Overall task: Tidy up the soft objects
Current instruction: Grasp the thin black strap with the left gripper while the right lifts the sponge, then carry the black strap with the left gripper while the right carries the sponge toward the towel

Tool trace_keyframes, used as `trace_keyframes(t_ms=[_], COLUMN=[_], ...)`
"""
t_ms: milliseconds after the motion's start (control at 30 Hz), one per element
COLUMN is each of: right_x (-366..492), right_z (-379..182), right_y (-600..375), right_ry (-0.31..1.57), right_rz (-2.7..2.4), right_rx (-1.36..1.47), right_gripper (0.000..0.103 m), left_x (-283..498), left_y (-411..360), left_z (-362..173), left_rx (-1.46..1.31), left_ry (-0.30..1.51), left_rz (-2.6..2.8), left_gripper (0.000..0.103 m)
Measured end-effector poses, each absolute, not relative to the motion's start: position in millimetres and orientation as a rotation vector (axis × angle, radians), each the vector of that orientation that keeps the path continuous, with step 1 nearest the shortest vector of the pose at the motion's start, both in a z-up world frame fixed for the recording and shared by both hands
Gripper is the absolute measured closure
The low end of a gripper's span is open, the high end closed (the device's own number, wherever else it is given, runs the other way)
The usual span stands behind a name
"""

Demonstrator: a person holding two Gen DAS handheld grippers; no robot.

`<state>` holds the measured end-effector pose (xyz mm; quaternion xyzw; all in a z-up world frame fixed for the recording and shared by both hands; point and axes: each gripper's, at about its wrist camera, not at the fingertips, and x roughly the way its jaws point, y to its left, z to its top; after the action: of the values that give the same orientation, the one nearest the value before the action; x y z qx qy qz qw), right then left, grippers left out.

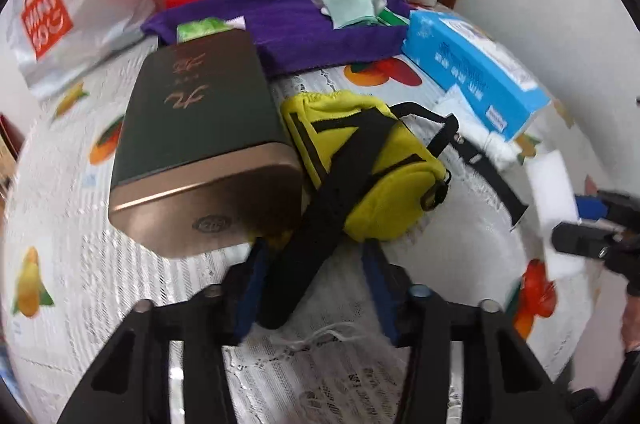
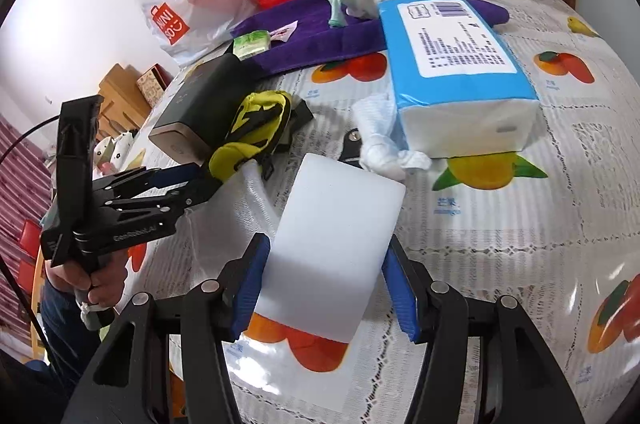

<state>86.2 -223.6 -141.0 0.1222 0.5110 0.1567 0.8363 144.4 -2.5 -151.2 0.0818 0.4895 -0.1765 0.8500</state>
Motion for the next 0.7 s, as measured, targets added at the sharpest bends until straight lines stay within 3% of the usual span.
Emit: trace_keyframes(t_ms=[33,67,133,567,700], right_x=[86,85,86,82,75], right_z=[-142,-142,-144,-141,-140], right_y=[-224,-225,-227,-229,-240], right_ry=[1.082,1.082,1.082,1.063,1.053], right_rz=[0.33,0.328,0.328,0.324,0.279], right_rx=[0.258,0.26,0.268,0.249,0.191], right_gripper=[0.046,0.046,0.047,0.047,0.047], left_x=[144,144,141,136,141], left_y=[-3,-1,1,-3,-6], left_z=[-150,-149,-146,-147,-149], left_rx=[0.172,0.157,0.136,0.136,0.117], left_ry=[1.033,1.039,1.038,1.041,1.034], left_rz=[-0.37,-0.377,-0.402,-0.338,-0.327], left_gripper=[0.083,0.084,0.098,0.098,0.092])
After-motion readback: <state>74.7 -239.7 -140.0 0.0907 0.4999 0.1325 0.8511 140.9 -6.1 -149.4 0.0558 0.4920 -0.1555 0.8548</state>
